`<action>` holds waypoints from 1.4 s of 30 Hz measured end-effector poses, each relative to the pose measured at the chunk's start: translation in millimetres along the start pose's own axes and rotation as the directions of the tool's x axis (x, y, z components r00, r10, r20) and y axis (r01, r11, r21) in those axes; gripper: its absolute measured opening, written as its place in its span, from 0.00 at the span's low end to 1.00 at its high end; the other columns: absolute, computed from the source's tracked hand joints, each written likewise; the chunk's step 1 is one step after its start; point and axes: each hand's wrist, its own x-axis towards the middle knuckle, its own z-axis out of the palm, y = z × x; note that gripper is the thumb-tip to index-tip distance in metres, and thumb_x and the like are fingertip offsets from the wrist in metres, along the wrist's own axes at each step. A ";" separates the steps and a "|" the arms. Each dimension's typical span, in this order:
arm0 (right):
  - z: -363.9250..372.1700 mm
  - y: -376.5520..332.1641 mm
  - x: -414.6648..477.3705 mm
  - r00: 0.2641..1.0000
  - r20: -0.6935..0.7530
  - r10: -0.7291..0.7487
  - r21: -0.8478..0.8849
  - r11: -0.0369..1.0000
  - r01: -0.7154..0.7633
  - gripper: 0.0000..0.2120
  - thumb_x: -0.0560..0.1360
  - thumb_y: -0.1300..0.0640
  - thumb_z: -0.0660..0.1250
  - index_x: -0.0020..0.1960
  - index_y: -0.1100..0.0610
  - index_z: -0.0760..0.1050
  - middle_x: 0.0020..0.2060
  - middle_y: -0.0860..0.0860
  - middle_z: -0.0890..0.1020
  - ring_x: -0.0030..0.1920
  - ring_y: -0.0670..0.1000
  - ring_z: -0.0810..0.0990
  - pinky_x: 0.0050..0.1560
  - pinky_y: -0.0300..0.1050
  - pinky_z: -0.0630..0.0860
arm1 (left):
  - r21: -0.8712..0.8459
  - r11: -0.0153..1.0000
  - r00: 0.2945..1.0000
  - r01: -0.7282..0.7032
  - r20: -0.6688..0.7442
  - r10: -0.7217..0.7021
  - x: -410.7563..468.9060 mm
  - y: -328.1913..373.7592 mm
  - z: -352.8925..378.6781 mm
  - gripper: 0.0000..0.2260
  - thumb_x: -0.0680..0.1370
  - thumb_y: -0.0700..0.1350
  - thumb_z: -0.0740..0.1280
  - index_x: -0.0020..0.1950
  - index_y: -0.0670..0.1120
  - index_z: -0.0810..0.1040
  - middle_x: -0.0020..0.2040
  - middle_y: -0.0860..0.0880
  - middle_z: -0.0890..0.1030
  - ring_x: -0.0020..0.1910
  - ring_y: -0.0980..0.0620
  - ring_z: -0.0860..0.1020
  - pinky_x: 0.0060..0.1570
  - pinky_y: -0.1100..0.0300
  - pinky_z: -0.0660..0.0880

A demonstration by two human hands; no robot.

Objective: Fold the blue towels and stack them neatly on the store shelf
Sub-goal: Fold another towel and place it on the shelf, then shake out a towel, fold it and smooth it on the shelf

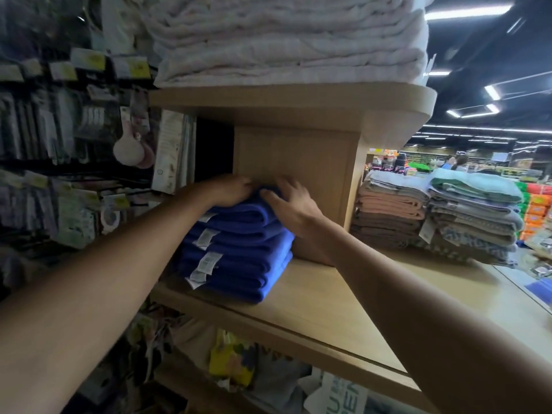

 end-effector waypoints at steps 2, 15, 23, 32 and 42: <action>12.1 3.1 2.5 0.984 0.180 -0.004 -0.078 0.997 0.018 0.31 0.81 0.35 0.52 0.78 0.50 0.65 0.77 0.53 0.67 0.77 0.56 0.62 0.76 0.58 0.59 | -0.033 0.999 0.990 -0.016 0.137 0.021 -3.1 -3.8 11.9 0.18 0.87 0.51 0.53 0.72 0.49 0.75 0.73 0.47 0.73 0.70 0.47 0.72 0.73 0.49 0.64; 38.5 24.5 -6.2 0.974 0.223 0.035 0.090 0.994 -0.057 0.38 0.73 0.29 0.55 0.72 0.54 0.71 0.72 0.54 0.72 0.74 0.56 0.67 0.75 0.58 0.62 | -0.146 0.988 0.994 0.048 0.106 -0.032 -3.9 -32.2 48.8 0.19 0.85 0.56 0.51 0.70 0.55 0.74 0.73 0.52 0.72 0.70 0.49 0.70 0.74 0.47 0.62; -31.6 43.1 -52.8 0.999 0.039 0.030 0.408 0.912 -0.043 0.19 0.78 0.41 0.65 0.43 0.56 0.82 0.34 0.49 0.79 0.37 0.48 0.76 0.41 0.51 0.74 | 0.177 0.982 0.952 -0.067 -0.283 0.117 -38.6 39.0 21.0 0.12 0.77 0.53 0.61 0.57 0.60 0.81 0.54 0.57 0.84 0.52 0.53 0.81 0.54 0.55 0.78; -218.9 137.0 -201.6 0.982 -0.035 0.184 0.164 0.971 -0.176 0.14 0.84 0.52 0.62 0.46 0.54 0.84 0.43 0.48 0.87 0.46 0.47 0.85 0.51 0.40 0.80 | -0.262 0.867 0.905 -0.424 -0.093 0.415 -75.4 241.7 136.9 0.06 0.72 0.56 0.63 0.45 0.64 0.79 0.49 0.59 0.82 0.51 0.56 0.80 0.55 0.55 0.77; -326.1 282.3 -358.6 0.648 -0.223 0.728 -0.057 0.654 -0.754 0.09 0.79 0.59 0.66 0.49 0.62 0.83 0.46 0.59 0.86 0.37 0.53 0.83 0.33 0.39 0.74 | -0.121 0.886 0.820 -0.448 0.338 0.461 -91.2 356.4 231.9 0.21 0.82 0.61 0.58 0.75 0.59 0.68 0.74 0.52 0.72 0.71 0.50 0.70 0.69 0.51 0.66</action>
